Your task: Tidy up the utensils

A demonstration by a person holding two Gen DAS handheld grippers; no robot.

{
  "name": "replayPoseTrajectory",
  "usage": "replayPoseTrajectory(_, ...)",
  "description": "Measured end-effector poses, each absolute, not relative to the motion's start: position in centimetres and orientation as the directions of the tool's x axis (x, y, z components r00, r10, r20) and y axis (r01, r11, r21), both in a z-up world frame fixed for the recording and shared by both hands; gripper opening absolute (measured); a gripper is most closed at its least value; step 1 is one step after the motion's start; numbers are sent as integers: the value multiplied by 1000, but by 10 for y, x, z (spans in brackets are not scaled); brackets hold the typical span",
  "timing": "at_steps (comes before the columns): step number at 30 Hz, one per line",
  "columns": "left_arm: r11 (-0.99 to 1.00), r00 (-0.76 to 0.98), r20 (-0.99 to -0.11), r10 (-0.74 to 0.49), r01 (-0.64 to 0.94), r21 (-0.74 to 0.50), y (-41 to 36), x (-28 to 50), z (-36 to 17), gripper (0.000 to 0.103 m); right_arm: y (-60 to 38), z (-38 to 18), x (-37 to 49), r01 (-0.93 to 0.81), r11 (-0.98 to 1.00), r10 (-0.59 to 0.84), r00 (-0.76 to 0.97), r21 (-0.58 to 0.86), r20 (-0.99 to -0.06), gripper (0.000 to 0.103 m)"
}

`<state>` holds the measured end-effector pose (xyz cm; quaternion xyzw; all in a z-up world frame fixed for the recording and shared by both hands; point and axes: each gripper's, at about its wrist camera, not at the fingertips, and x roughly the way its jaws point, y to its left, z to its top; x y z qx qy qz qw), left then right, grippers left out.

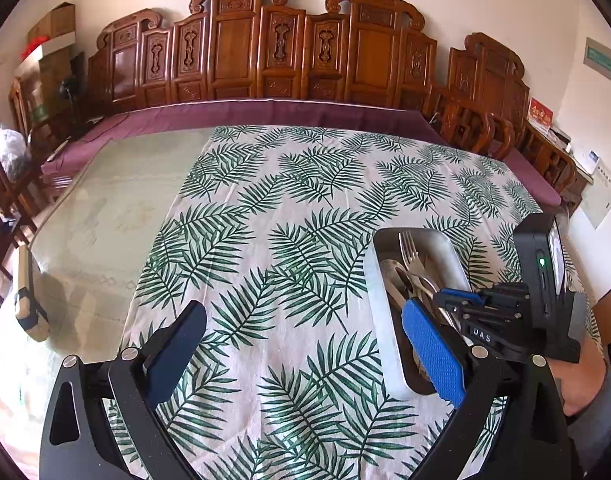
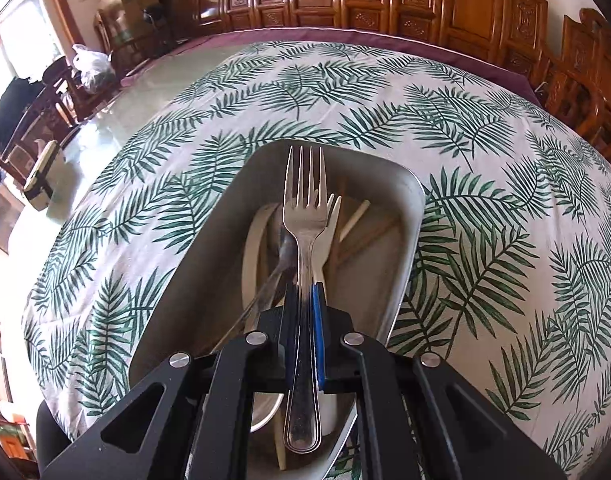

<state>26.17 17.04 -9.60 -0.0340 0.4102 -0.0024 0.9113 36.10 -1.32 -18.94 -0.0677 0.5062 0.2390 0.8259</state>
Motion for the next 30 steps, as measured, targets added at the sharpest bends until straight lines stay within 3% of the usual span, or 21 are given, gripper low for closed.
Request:
replayPoseTrajectory(11, 998, 666, -746, -19, -29, -51, 165, 253, -89, 95, -16, -170, 351, -498, 840, 432, 374, 216, -821, 10)
replayPoseTrajectory(26, 999, 689, -724, -36, -5, -54, 122, 224, -68, 95, -84, -101, 281, -494, 845, 467, 494, 205, -734, 10)
replayPoseTrajectory(30, 998, 699, -714, -44, 7, -56, 103, 211, -63, 95, -107, -85, 256, -479, 854, 466, 532, 203, -707, 20)
